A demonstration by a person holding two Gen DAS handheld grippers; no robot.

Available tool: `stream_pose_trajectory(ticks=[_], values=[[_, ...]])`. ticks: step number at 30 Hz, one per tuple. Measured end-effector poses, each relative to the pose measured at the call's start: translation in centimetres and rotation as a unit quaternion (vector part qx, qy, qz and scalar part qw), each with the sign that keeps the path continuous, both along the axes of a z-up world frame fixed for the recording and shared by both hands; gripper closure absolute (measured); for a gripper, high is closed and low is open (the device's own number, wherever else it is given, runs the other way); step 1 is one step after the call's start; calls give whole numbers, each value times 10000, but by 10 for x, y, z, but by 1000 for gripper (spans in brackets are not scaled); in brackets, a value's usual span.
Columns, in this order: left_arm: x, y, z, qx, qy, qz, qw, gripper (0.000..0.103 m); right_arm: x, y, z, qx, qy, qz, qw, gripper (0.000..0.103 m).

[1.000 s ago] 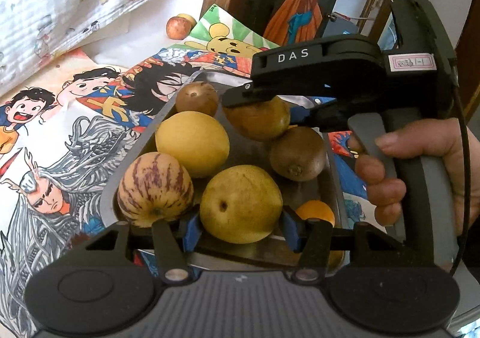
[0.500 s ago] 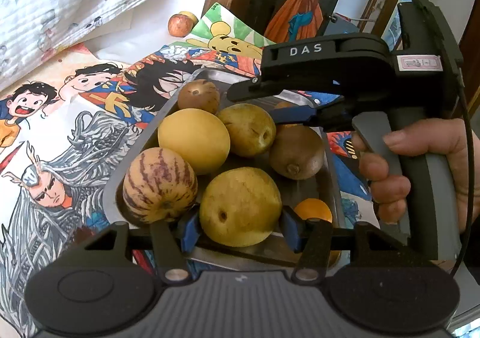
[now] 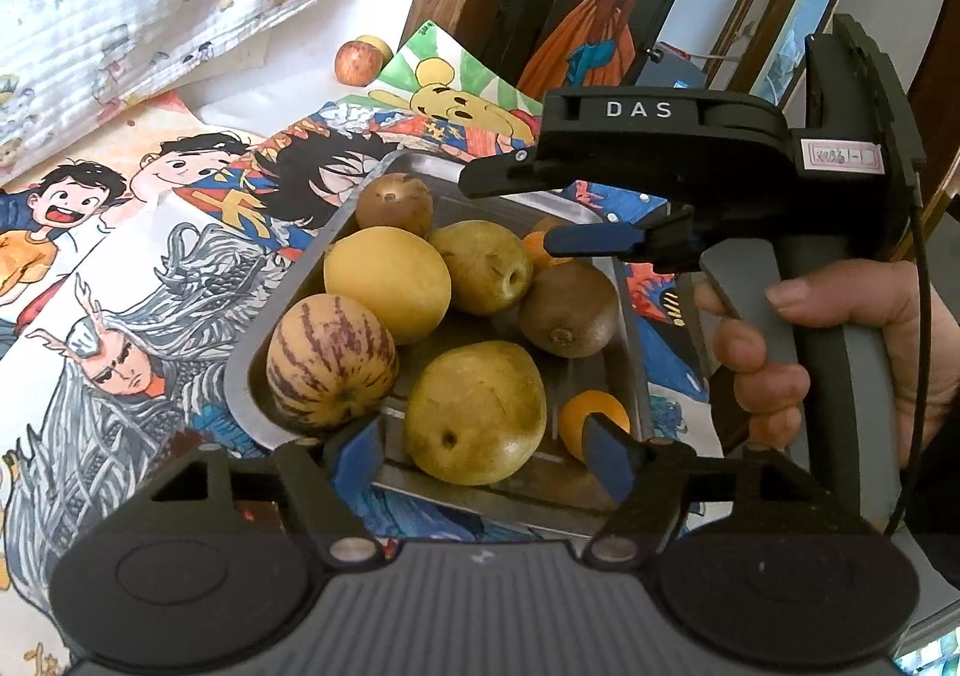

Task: Organize fruits
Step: 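Lower and open both grippers, releasing the pears onto the tray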

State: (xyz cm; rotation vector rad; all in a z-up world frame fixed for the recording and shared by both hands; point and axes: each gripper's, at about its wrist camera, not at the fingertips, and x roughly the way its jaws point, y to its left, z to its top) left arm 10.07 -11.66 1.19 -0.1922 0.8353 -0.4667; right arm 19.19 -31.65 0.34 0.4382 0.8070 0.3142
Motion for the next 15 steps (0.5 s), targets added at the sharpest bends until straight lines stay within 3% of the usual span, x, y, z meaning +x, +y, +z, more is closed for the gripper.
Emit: stream_pose_trajectory(ticks=[15], values=[[-28, 26, 27, -101, -526, 219, 9983, 9, -27, 3, 23, -99, -291, -5, 9995, 13]])
